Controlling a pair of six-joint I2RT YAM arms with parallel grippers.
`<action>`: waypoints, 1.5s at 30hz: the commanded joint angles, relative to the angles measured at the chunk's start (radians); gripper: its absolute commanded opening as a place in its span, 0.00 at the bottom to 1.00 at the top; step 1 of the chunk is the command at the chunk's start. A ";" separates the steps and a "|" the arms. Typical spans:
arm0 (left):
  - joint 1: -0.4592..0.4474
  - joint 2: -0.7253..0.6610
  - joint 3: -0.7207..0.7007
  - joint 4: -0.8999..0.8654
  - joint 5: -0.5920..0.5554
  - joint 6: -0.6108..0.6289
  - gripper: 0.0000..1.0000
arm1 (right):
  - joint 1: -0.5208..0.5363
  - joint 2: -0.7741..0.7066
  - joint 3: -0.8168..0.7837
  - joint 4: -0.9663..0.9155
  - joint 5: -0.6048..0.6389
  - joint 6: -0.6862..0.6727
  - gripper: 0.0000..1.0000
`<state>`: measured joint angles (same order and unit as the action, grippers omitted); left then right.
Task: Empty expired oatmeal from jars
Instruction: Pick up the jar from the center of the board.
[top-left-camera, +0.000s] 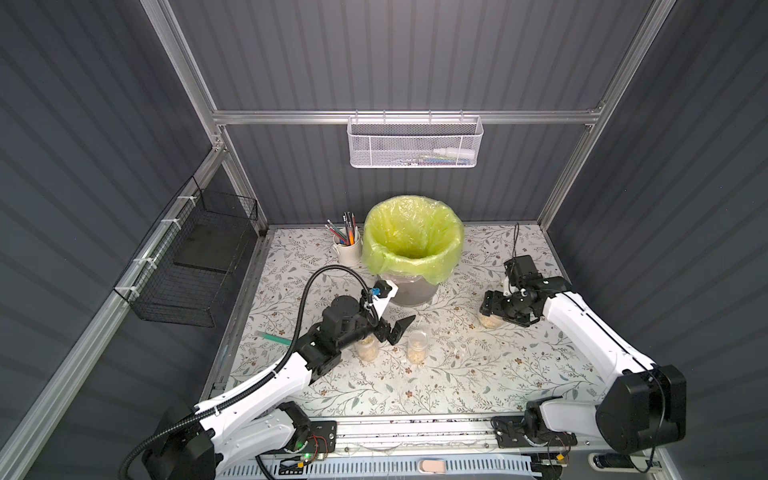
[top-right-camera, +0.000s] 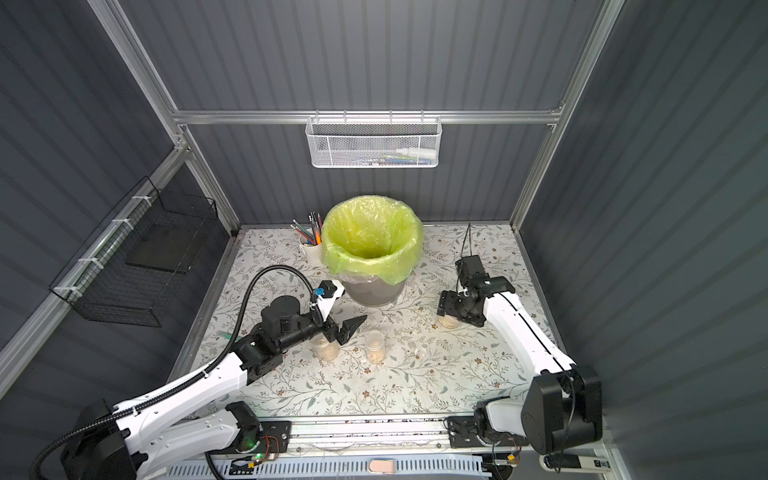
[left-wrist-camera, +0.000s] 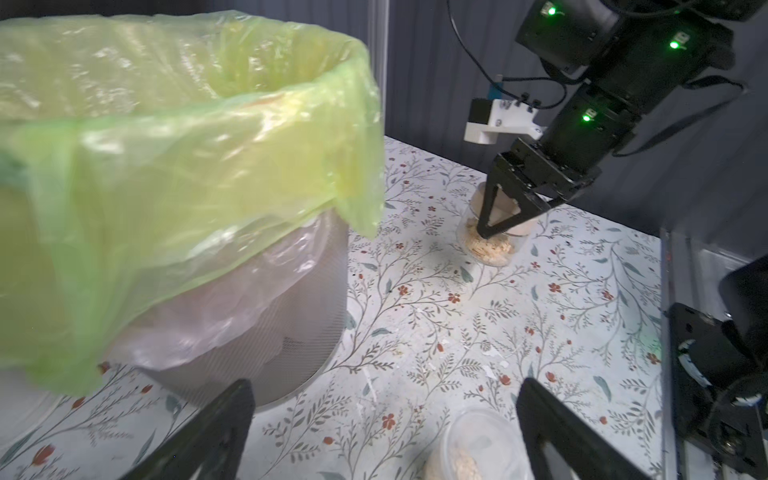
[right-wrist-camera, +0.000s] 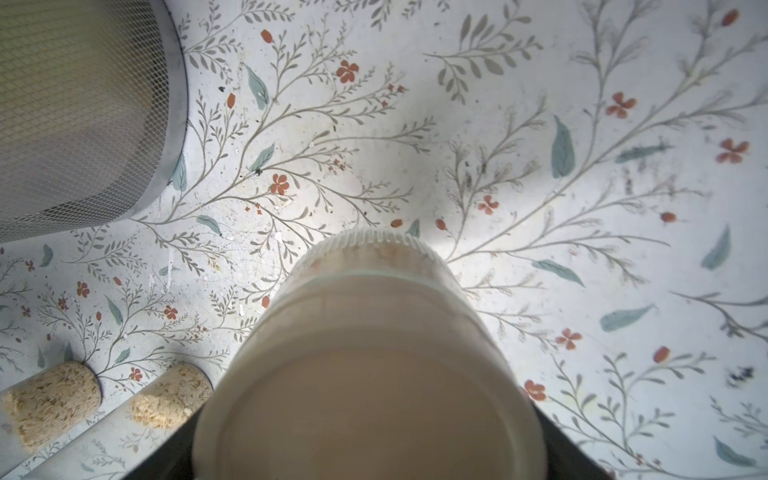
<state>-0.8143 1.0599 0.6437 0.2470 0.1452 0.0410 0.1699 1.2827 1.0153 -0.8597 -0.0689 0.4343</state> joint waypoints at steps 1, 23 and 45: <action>-0.041 0.048 0.078 -0.005 0.041 0.058 1.00 | -0.028 -0.058 -0.007 -0.061 -0.045 -0.033 0.68; -0.287 0.563 0.396 0.167 0.235 0.112 1.00 | -0.081 -0.211 0.110 -0.287 -0.225 -0.032 0.69; -0.270 0.776 0.493 0.332 0.239 0.108 1.00 | -0.106 -0.281 0.135 -0.349 -0.363 -0.011 0.69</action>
<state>-1.0954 1.8183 1.1053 0.5480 0.3820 0.1398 0.0704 1.0130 1.1328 -1.2053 -0.3927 0.4194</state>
